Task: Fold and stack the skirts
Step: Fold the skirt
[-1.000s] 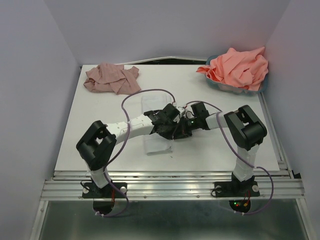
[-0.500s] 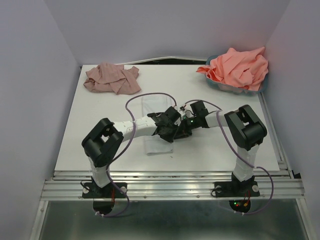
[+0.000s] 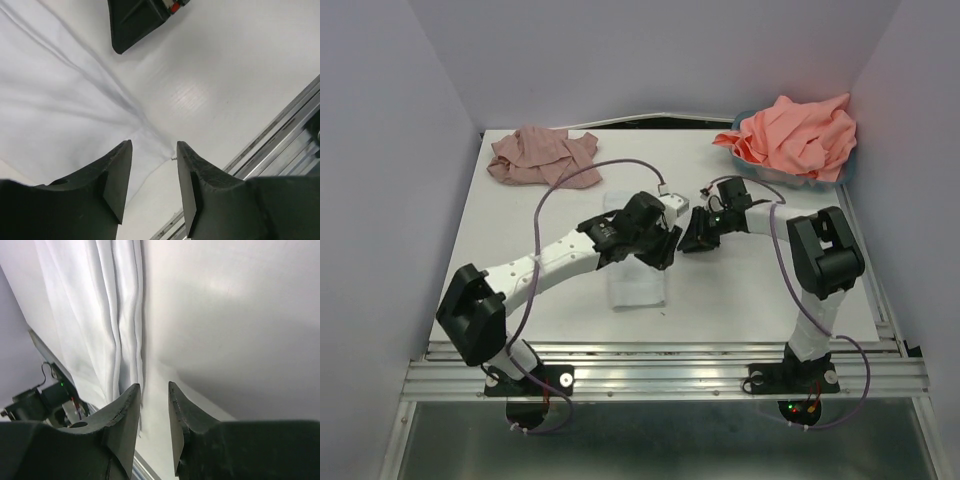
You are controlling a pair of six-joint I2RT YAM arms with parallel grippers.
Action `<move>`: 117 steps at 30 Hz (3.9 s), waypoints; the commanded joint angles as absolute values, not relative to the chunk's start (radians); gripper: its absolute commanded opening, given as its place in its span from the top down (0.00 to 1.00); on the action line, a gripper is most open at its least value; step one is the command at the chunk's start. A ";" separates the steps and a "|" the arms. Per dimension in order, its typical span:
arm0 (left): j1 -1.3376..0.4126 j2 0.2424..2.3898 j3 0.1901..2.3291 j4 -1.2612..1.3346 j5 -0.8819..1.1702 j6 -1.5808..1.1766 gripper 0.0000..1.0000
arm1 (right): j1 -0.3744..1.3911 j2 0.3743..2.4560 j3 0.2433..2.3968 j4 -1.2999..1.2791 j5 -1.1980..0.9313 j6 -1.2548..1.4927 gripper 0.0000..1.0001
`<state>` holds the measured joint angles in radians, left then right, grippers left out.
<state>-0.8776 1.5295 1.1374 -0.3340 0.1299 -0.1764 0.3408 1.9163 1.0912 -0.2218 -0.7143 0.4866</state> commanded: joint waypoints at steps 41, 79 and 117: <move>-0.575 2.241 1.904 -0.354 -0.112 -0.252 0.56 | 0.311 2.391 1.644 0.101 -0.586 0.667 0.88; -0.624 2.146 1.838 -0.328 -0.140 -0.261 0.95 | 0.311 2.387 1.620 0.143 -0.594 0.696 0.90; -0.601 1.533 1.309 -0.354 0.268 0.447 0.39 | 0.262 2.137 1.603 -0.054 -0.546 0.456 0.52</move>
